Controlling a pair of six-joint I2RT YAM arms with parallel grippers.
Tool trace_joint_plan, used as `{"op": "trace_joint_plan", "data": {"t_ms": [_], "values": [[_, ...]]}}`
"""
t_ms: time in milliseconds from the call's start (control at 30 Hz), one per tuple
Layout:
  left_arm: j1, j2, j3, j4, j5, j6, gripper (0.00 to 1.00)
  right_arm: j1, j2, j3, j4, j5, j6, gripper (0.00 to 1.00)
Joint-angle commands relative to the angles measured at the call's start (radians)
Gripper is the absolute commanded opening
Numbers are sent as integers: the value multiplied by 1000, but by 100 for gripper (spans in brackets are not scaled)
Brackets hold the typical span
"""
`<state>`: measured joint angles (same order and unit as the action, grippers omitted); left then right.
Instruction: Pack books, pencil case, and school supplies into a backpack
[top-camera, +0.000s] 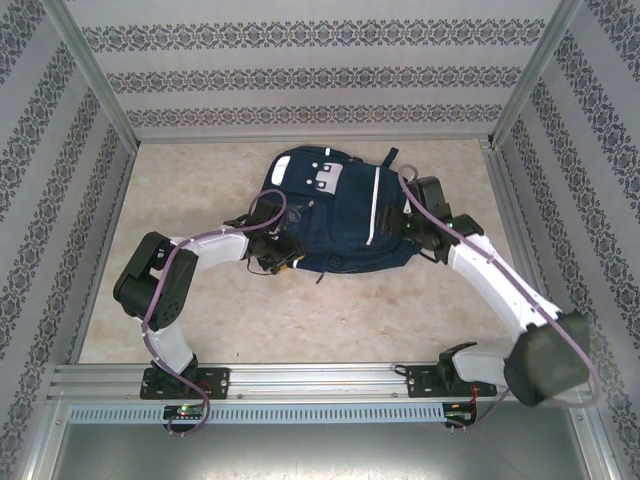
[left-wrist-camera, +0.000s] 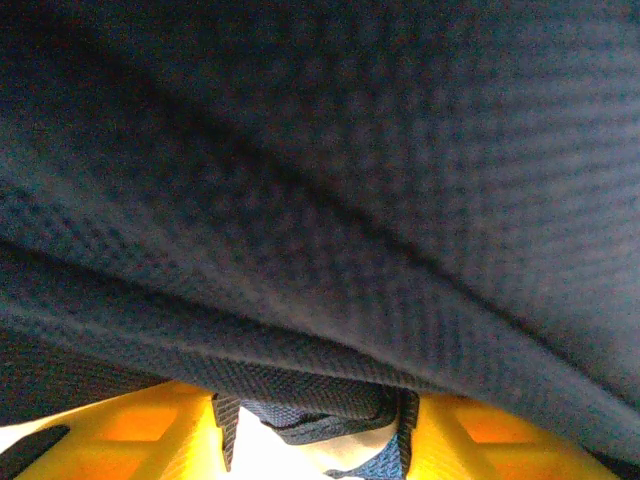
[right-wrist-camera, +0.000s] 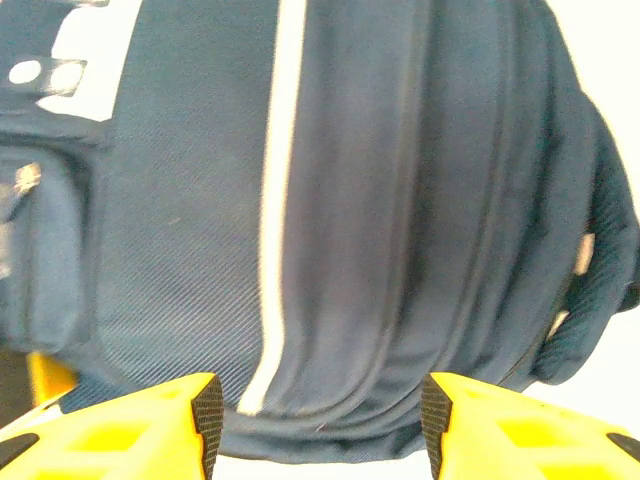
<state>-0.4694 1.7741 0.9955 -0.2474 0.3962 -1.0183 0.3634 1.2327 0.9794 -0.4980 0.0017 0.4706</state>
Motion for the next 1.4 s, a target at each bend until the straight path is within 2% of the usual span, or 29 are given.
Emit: {"op": "trace_joint_plan", "data": {"t_ms": [0, 100, 200, 333, 500, 700, 1100, 1267, 1367], "values": [[-15, 51, 14, 54, -3, -31, 45, 95, -69, -93, 31, 75, 74, 58], [-17, 66, 8, 75, 3, -46, 26, 195, -102, -161, 84, 113, 124, 58], [-23, 66, 6, 91, 5, -60, 13, 301, -82, -203, 136, 140, 171, 58], [-35, 54, 24, 71, -2, -59, 9, 397, 31, -202, 203, 116, 238, 56], [-50, 44, 34, 57, -4, -57, 7, 496, 234, -133, 252, 133, 278, 53], [-56, 38, 26, 56, -5, -61, 7, 526, 416, -53, 272, 149, 323, 51], [-62, 36, 28, 54, -4, -65, 7, 526, 569, 20, 263, 204, 355, 49], [-62, 31, 26, 48, -8, -62, 6, 516, 603, 24, 257, 228, 364, 42], [-61, 30, 25, 46, -12, -62, 6, 516, 605, 15, 260, 240, 361, 33]]}}
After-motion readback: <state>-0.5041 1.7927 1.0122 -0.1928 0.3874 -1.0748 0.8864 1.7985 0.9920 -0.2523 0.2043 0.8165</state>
